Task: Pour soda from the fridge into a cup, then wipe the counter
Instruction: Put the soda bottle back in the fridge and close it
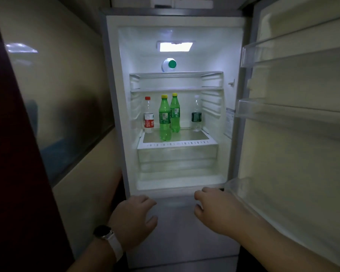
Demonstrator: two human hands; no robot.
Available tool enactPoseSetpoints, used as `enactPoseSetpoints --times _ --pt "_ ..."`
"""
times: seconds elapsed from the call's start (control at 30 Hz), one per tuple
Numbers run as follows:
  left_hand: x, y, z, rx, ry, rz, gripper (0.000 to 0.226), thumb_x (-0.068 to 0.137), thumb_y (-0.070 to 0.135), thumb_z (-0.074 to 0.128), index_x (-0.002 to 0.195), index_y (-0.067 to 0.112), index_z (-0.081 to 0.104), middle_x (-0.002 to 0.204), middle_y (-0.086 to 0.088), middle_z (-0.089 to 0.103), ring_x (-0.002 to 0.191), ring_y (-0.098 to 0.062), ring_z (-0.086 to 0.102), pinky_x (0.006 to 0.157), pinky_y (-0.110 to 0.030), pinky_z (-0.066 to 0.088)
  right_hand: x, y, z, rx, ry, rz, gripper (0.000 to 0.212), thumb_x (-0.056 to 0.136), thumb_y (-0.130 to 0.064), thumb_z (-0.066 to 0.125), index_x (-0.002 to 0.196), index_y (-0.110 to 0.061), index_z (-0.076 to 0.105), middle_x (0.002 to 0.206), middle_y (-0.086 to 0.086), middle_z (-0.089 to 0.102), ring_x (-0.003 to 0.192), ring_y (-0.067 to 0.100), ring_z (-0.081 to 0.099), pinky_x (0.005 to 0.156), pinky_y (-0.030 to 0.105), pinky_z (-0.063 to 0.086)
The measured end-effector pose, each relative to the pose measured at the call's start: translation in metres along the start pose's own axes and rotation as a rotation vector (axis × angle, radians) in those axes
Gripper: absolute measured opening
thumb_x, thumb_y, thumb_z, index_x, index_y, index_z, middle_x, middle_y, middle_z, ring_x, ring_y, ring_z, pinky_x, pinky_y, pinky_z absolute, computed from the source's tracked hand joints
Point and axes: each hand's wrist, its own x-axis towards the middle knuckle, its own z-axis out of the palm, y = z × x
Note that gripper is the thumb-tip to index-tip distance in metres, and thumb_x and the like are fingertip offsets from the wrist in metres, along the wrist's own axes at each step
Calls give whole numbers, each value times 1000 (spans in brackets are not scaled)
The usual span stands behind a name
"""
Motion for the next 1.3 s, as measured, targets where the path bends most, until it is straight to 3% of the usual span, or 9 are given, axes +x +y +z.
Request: enactPoseSetpoints --times 0.2,0.27,0.37,0.63,0.7,0.83,1.0,1.1,1.3 --pt "-39 11 -10 -43 1 25 40 76 53 49 97 29 73 92 11 72 80 -12 68 66 -27 56 -45 -20 0 -10 31 53 31 94 -39 40 106 -21 62 101 0 61 90 22 60 65 31 37" --pt "-53 17 -6 -60 -2 45 39 77 52 49 97 29 73 92 11 72 79 -11 68 66 -26 56 -63 -25 5 -48 66 25 32 87 -39 38 86 -21 65 82 0 61 74 24 60 59 33 45" --pt "-70 29 3 -104 -29 103 41 78 50 49 101 26 73 95 7 73 81 -16 69 68 -32 59 -98 -33 7 -112 72 68 27 81 -39 40 72 -23 60 68 -4 55 59 20 56 51 25 33" --pt "-99 98 14 -211 -56 256 40 80 50 51 104 25 72 98 6 72 85 -17 68 70 -33 59 -184 -27 -17 -129 -22 236 36 85 -41 37 94 -24 67 95 -3 64 86 22 61 70 35 49" --pt "-101 121 10 -223 -52 313 39 80 50 51 103 26 72 97 7 71 84 -16 68 69 -31 58 -207 -20 -24 -127 -8 270 37 85 -43 39 99 -25 68 97 -4 64 88 21 61 72 34 49" --pt "-100 171 1 -233 -23 386 37 81 51 51 104 29 70 100 9 70 88 -13 66 74 -26 54 -254 -5 -42 -139 58 338 27 82 -43 45 87 -25 63 91 -5 64 83 20 62 68 32 48" --pt "-98 244 -10 -235 -3 477 36 83 50 50 105 30 69 100 10 69 89 -11 63 75 -23 48 -312 29 -70 -144 2 359 45 85 -44 28 105 -23 63 112 -4 59 103 20 57 81 34 46" --pt "-94 297 -22 -258 -24 502 34 81 47 50 103 29 68 102 9 68 89 -15 63 75 -28 50 -347 57 -86 -132 6 388 41 90 -41 35 118 -24 59 124 -4 55 113 19 53 87 34 42" --pt "-84 397 -37 -263 7 483 41 76 43 50 103 23 73 102 5 71 92 -18 67 79 -29 55 -410 122 -108 -99 64 417 39 91 -43 36 114 -22 60 116 -4 56 106 19 53 89 34 43"
